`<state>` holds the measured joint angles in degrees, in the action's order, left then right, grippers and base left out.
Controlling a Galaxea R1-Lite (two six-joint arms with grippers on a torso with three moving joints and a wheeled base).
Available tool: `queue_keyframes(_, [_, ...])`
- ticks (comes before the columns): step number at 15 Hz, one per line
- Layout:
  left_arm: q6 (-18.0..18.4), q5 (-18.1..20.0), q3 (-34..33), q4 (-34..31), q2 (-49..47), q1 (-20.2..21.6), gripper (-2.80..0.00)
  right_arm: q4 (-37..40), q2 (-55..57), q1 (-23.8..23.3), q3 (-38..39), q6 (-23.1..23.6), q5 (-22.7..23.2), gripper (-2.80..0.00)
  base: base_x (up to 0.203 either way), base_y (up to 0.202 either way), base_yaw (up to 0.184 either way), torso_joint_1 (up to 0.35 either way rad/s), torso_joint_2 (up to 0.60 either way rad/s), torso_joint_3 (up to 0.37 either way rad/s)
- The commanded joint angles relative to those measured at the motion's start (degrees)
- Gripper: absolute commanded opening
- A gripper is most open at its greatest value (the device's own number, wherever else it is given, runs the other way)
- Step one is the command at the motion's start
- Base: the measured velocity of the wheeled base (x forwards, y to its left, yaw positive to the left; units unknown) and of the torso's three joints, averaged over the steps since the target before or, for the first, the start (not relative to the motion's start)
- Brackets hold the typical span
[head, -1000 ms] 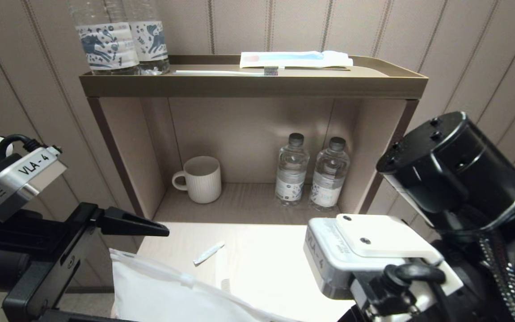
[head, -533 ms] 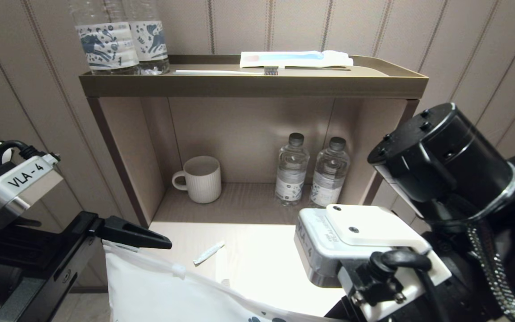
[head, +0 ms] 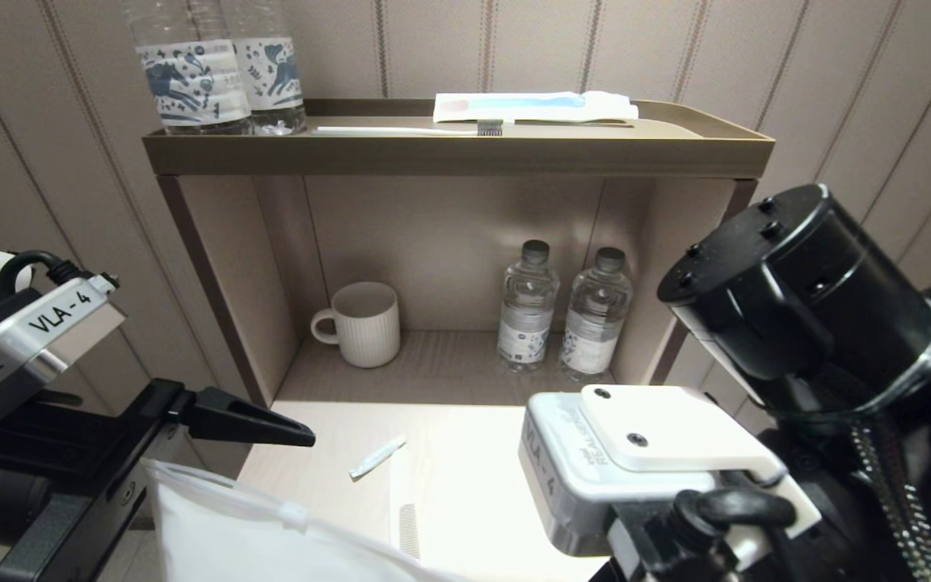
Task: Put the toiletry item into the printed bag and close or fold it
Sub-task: Hand it to the other hand
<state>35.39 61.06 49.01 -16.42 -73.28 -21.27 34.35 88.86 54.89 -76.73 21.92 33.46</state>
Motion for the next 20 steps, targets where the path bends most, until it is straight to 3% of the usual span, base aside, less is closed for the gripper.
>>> queue_keyframes(1, [0.21, 0.37, 0.04, -0.01, -0.46, 0.0, 0.0, 0.19, -0.35, 0.48, -0.09, 0.14, 0.2, -2.8, 0.0, 0.0, 0.0, 0.0, 0.0, 0.0])
queue_keyframes(7, [0.21, 0.28, 0.03, -0.01, -0.38, 0.0, 0.0, 0.19, -0.1, 0.48, -0.26, 0.14, 0.2, -2.8, 0.0, 0.0, 0.0, 0.0, 0.0, 0.0])
queue_keyframes(8, [0.21, 0.28, -0.05, -0.01, -0.38, 0.0, -0.89, 0.19, -0.09, 0.48, -0.26, 0.14, 0.2, -2.8, 0.0, 0.0, 0.0, 0.0, 0.0, 0.0])
queue_keyframes(9, [0.21, 0.28, -0.05, -0.01, -0.2, 0.0, -2.8, 0.19, -0.09, 0.48, -0.26, 0.14, 0.2, -2.8, 0.0, 0.0, 0.0, 0.0, 0.0, 0.0])
queue_keyframes(20, [0.21, 0.36, -0.14, -0.01, 0.15, -0.08, -2.8, 0.19, 0.26, 0.48, -0.79, 0.14, 0.2, -2.8, 0.0, 0.0, 0.0, 0.0, 0.0, 0.0])
